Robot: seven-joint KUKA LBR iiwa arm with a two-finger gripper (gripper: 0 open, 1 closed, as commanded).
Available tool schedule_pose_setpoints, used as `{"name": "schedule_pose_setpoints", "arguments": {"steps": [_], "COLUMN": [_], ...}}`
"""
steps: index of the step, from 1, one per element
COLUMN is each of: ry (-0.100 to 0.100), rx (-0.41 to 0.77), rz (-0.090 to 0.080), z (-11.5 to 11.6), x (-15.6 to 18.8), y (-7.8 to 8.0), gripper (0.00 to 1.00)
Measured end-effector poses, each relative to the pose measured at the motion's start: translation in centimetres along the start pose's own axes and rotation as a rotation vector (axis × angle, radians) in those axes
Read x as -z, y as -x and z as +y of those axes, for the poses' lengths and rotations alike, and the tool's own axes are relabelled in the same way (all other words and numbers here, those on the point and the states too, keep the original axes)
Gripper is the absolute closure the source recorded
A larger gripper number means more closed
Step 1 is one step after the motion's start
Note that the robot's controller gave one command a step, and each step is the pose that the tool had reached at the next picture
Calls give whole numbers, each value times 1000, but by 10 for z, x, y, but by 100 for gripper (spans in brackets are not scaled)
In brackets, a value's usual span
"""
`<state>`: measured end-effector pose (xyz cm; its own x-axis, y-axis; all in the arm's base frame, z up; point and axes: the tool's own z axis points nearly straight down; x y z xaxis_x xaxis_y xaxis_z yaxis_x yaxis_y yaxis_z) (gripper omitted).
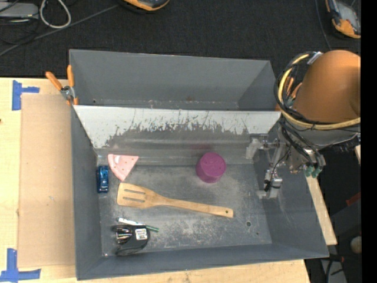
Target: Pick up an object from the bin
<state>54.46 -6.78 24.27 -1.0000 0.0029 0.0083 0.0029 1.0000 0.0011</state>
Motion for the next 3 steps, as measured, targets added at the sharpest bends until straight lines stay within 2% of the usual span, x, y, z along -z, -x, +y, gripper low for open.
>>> {"name": "schedule_pose_setpoints", "arguments": {"steps": [1, 2, 3], "ry": [-1, -1, 1], "rx": [3, 35, 10], "rz": [-8, -11, -19], "z": [1, 28, 88], "x": [4, -76, -83], "y": [1, -6, -25], "gripper": [0, 0, 0]}}
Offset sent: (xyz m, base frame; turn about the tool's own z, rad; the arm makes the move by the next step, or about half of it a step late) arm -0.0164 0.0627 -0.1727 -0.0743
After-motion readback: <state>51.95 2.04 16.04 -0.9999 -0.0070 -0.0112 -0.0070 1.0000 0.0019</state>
